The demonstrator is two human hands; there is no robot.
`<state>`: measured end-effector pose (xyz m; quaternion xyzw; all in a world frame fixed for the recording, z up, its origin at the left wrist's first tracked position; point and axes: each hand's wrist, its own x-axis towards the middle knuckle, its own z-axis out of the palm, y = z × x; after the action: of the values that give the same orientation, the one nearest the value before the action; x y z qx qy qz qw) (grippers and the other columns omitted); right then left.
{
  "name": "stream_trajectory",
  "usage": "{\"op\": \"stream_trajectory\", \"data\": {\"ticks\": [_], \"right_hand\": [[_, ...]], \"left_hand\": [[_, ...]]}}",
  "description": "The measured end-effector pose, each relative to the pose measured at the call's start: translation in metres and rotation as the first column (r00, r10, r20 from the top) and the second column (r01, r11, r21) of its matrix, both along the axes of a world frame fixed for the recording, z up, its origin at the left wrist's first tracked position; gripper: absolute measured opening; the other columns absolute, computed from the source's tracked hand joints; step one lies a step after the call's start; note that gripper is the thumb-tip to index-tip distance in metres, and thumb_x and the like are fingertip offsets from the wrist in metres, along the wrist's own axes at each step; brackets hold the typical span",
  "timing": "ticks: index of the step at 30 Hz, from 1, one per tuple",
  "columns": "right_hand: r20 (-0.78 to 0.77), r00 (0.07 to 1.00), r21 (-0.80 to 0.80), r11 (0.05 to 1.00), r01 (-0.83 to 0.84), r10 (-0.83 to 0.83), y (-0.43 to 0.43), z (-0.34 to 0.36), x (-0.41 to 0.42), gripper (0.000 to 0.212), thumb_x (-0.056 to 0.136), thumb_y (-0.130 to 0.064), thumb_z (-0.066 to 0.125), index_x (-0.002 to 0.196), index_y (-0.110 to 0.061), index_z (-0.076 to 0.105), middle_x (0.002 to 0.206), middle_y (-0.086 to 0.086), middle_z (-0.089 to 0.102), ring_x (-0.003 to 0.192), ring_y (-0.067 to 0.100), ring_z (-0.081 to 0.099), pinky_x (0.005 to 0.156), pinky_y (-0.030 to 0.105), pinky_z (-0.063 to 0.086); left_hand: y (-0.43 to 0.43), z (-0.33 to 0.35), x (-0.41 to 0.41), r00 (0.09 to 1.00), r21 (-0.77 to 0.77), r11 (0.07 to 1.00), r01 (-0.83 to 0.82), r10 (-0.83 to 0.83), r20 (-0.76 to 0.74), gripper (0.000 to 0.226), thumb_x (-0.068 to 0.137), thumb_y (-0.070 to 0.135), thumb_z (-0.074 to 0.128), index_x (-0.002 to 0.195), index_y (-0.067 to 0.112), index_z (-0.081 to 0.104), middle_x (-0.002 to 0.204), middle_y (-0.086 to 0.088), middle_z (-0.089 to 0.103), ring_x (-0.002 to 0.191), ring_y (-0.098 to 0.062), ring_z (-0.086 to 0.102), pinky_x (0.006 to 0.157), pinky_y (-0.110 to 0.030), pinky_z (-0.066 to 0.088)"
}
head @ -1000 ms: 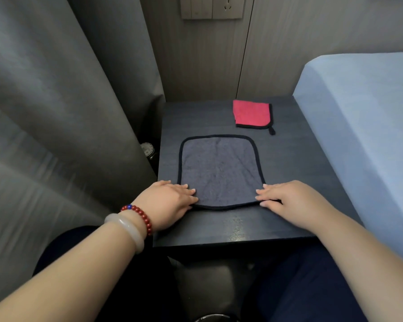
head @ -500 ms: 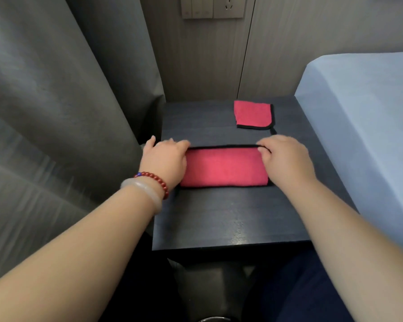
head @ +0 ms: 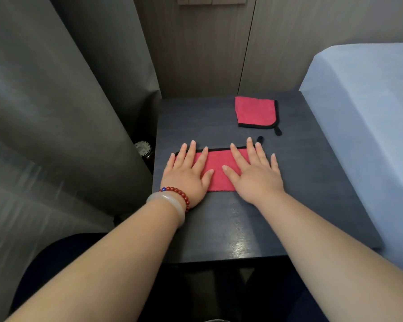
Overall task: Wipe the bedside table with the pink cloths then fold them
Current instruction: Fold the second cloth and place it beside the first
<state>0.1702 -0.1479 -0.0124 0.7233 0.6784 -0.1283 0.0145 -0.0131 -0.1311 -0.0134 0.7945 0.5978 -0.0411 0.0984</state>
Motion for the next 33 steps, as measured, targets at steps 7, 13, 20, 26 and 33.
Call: {"op": "stream_trajectory", "data": {"ticks": [7,13,20,26,33], "right_hand": [[0.055,0.997,0.087,0.994,-0.062,0.057,0.001,0.004,-0.011,0.057,0.095,-0.059,0.008,0.147,-0.044,-0.01,0.159,-0.005,-0.02,0.145,0.017,-0.02,0.117,0.046,-0.013],[-0.046,0.995,0.052,0.994,0.094,-0.092,-0.003,0.003,0.008,0.062,0.093,-0.065,0.012,0.149,-0.043,-0.006,0.16,-0.002,-0.015,0.146,0.018,-0.015,0.118,0.045,-0.008],[0.044,0.989,0.007,0.99,0.139,-0.139,-0.029,-0.002,0.025,0.066,0.091,-0.067,0.007,0.148,-0.04,-0.013,0.159,0.001,-0.02,0.146,0.02,-0.018,0.118,0.048,-0.009],[0.059,0.998,0.167,0.986,0.002,-0.012,-0.032,0.013,0.003,0.067,0.094,-0.062,0.015,0.151,-0.033,-0.005,0.159,0.001,-0.018,0.145,0.021,-0.02,0.117,0.047,-0.012],[-0.078,0.934,0.233,0.917,-0.324,0.35,-0.046,0.007,-0.075,0.065,0.094,-0.052,0.039,0.151,-0.026,0.02,0.16,0.0,0.015,0.148,0.019,0.008,0.119,0.045,0.002]], "left_hand": [[-0.001,0.001,0.013,1.0,0.075,0.997,-0.013,0.012,0.023,0.061,0.099,0.049,0.01,0.154,0.025,-0.002,0.162,-0.002,-0.01,0.147,-0.022,-0.014,0.119,-0.043,-0.007],[-0.002,0.001,0.0,0.999,0.042,0.999,-0.034,0.032,0.032,0.065,0.097,0.057,0.01,0.153,0.028,-0.008,0.161,-0.001,-0.015,0.147,-0.021,-0.016,0.119,-0.043,-0.007],[-0.012,0.003,-0.011,0.998,-0.008,0.998,-0.062,0.062,0.011,0.067,0.096,0.061,0.009,0.153,0.031,-0.009,0.161,0.001,-0.017,0.146,-0.02,-0.018,0.118,-0.046,-0.008],[-0.022,0.013,-0.026,0.97,-0.003,0.971,-0.239,0.239,0.047,0.066,0.099,0.052,0.018,0.154,0.022,-0.002,0.162,-0.001,-0.007,0.148,-0.021,-0.01,0.118,-0.046,-0.005],[-0.018,0.024,-0.049,0.968,0.115,0.969,-0.219,0.201,0.15,0.053,0.1,0.03,0.03,0.152,0.027,0.019,0.162,-0.002,0.012,0.149,-0.023,0.004,0.12,-0.045,0.003]]}}
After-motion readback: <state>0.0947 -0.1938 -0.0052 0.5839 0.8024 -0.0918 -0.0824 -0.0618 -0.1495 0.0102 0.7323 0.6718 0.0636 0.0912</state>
